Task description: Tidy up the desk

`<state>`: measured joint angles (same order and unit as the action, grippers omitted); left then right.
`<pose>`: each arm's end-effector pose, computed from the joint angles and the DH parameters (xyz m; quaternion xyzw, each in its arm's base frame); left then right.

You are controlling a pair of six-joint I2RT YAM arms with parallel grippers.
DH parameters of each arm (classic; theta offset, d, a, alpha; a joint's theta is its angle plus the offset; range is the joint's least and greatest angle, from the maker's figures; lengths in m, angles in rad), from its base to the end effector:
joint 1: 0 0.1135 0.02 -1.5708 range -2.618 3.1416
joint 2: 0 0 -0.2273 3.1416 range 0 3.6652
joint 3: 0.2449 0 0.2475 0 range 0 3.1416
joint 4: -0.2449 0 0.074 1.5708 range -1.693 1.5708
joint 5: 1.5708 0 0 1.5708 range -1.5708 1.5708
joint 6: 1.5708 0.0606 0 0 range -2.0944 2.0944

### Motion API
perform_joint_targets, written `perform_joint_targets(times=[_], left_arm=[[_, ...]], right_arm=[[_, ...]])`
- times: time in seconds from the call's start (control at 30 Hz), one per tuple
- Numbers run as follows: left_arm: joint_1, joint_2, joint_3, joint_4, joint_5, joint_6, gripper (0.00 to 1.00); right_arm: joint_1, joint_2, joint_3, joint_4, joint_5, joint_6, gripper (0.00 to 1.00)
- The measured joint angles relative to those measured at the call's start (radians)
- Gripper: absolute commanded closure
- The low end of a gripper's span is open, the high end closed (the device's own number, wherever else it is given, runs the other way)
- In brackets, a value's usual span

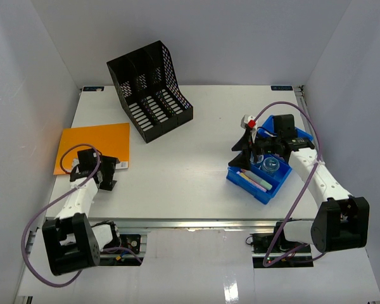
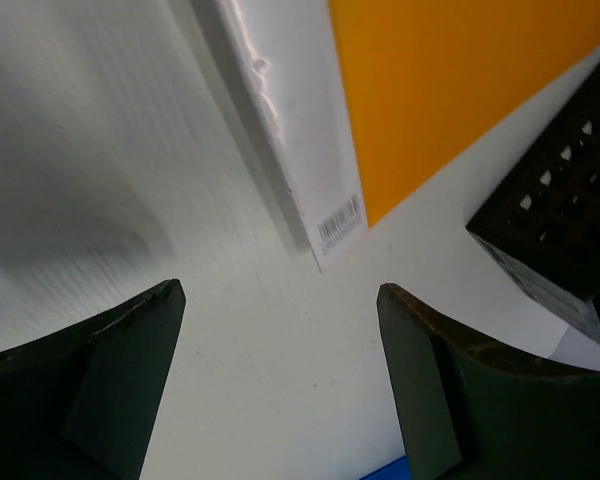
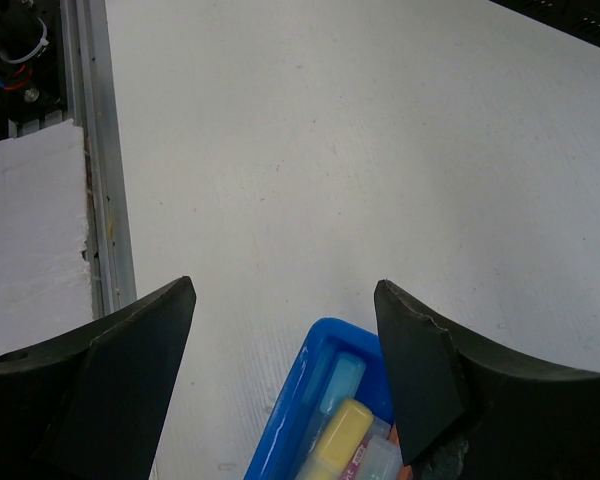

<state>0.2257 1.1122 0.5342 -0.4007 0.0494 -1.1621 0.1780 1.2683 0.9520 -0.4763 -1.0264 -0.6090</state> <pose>0.2232 0.0482 0.1248 -0.6060 0.7397 -0.1527 0.2496 0.2596 0.0994 0.2378 -0.4811 0.6730 0.3731 0.4200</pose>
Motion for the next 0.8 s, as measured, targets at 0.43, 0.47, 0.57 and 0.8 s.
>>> perform_joint_targets(times=[0.43,0.47,0.57,0.8], left_arm=[[0.134,0.224,0.029,0.181,0.041,-0.011,0.46],[0.142,0.238,0.032,0.189,0.044,-0.011,0.48],[0.167,0.268,0.035,0.22,0.049,-0.008,0.48],[0.198,0.302,0.035,0.287,0.072,0.005,0.67]], right_arm=[[0.0,0.008,0.0,-0.001,-0.001,-0.004,0.21],[0.0,0.011,0.0,-0.001,-0.001,-0.005,0.21],[0.0,0.019,-0.001,0.0,-0.003,-0.004,0.21],[0.009,0.036,-0.001,-0.009,-0.017,-0.022,0.21]])
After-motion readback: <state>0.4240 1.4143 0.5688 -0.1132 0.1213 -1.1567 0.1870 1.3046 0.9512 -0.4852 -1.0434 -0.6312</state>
